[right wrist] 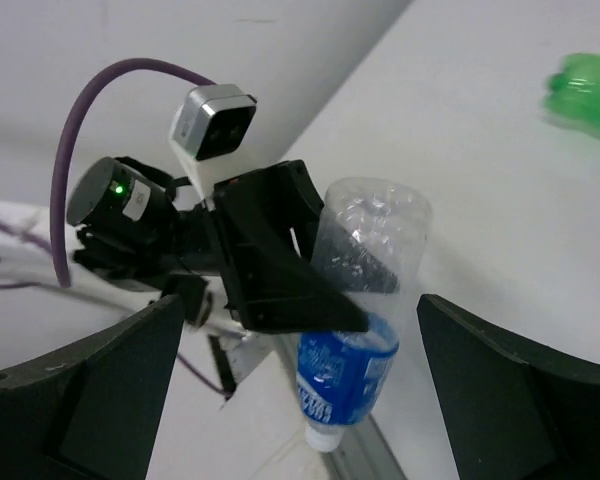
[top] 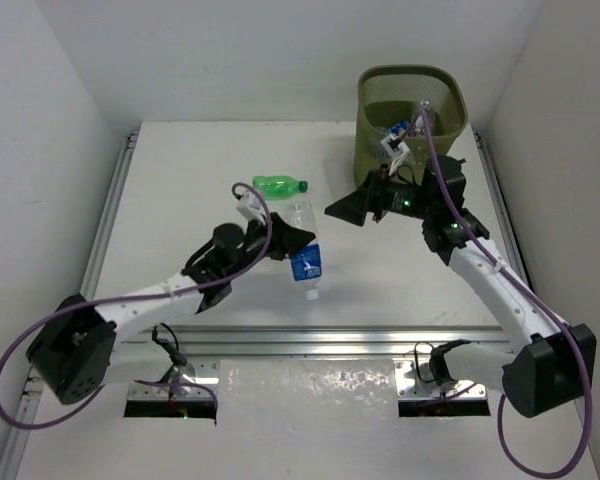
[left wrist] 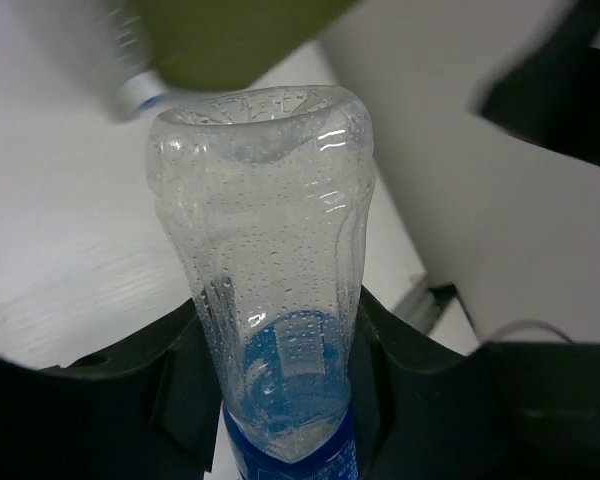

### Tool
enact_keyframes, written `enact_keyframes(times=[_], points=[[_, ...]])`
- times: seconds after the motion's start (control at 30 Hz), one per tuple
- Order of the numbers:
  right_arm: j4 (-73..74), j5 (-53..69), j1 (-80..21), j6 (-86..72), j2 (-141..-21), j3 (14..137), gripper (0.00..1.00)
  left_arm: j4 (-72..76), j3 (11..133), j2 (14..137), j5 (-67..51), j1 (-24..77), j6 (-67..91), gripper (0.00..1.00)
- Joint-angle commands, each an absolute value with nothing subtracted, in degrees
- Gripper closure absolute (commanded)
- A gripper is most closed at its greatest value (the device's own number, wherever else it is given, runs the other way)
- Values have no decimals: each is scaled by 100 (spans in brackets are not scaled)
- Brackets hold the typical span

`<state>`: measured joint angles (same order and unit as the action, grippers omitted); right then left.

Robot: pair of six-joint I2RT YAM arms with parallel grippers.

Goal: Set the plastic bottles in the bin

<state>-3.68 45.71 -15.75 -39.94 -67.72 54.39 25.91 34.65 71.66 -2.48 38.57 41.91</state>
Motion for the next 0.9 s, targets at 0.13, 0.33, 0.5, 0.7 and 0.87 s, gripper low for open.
enact_keyframes(times=[0.13,0.33,0.5,0.7,0.87], points=[[-1775,4887,-2407,-4333,-7022,5326,1,6064,2513,6364,-2732,3885,3208,100],[-1433,4491,-2795,-4017,-7294,5502,5,6188,2698,6197,-3050,3894,3305,98],[-1801,4780,-2830,-4165,-7286,5397,64,5399,3023,6152,-2717,3894,3033,72],[-1689,4441,-2454,-4052,-7058,5729,100,3345,3848,5943,-1471,3894,2734,0],[-46,1163,-1749,-3386,-6593,6967,100,866,4262,5188,1272,3902,3215,0]])
